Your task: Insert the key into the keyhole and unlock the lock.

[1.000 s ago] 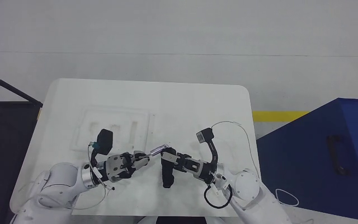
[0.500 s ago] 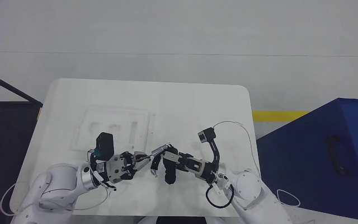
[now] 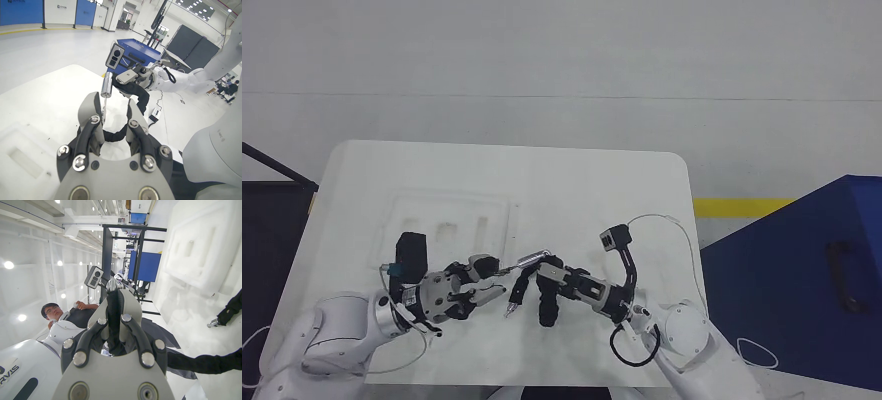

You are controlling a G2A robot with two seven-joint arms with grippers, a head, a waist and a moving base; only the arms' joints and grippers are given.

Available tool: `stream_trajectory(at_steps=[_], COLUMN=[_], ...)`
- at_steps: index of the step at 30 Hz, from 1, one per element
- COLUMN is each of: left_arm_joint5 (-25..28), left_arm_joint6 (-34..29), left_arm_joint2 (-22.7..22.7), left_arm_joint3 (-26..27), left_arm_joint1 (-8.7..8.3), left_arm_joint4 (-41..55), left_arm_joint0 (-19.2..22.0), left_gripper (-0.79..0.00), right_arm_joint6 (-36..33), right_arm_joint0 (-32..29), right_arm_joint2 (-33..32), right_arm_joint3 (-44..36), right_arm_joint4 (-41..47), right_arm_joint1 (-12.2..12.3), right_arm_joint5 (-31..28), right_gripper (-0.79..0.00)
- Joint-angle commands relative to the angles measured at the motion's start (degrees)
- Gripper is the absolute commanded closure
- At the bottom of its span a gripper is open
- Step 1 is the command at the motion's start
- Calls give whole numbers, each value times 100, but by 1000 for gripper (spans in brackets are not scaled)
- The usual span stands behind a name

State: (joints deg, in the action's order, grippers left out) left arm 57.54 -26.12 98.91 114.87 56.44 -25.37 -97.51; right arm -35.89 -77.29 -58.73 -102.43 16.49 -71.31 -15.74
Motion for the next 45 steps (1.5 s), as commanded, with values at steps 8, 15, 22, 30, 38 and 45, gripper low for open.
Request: stream_trajectory(at_steps=[8, 15, 22, 30, 38, 45], left_arm_joint5=[46, -148, -148, -148, -148, -148], left_arm_joint6=[328, -87, -87, -87, -87, -87], left_arm_joint2=[525, 660, 660, 660, 660, 660], left_arm_joint3=[-577, -818, -818, -818, -818, -818], left_arm_joint1=[-189, -275, -275, -275, -275, -275], left_arm_joint4=[3547, 4385, 4385, 4385, 4385, 4385], left_arm_joint0=[-355, -322, -322, -322, -322, -322], left_gripper=[-785, -785, -785, -785, -785, -785], right_arm_joint6=[13, -98, -488, 85, 609, 1582], right_arm_joint0=[-137, 185, 841, 973, 402, -538], right_arm_joint2=[-225, -56, 345, 554, 340, -233], right_arm_joint3=[125, 737, 1563, 1415, 48, -1571], right_arm_joint4=[26, 177, 87, -1355, -3667, -4760], right_arm_joint1=[41, 6, -75, -42, 195, 380], right_arm_joint5=[-107, 783, 1866, 2330, 2896, 2123], right_gripper=[0, 0, 0, -785, -785, -785])
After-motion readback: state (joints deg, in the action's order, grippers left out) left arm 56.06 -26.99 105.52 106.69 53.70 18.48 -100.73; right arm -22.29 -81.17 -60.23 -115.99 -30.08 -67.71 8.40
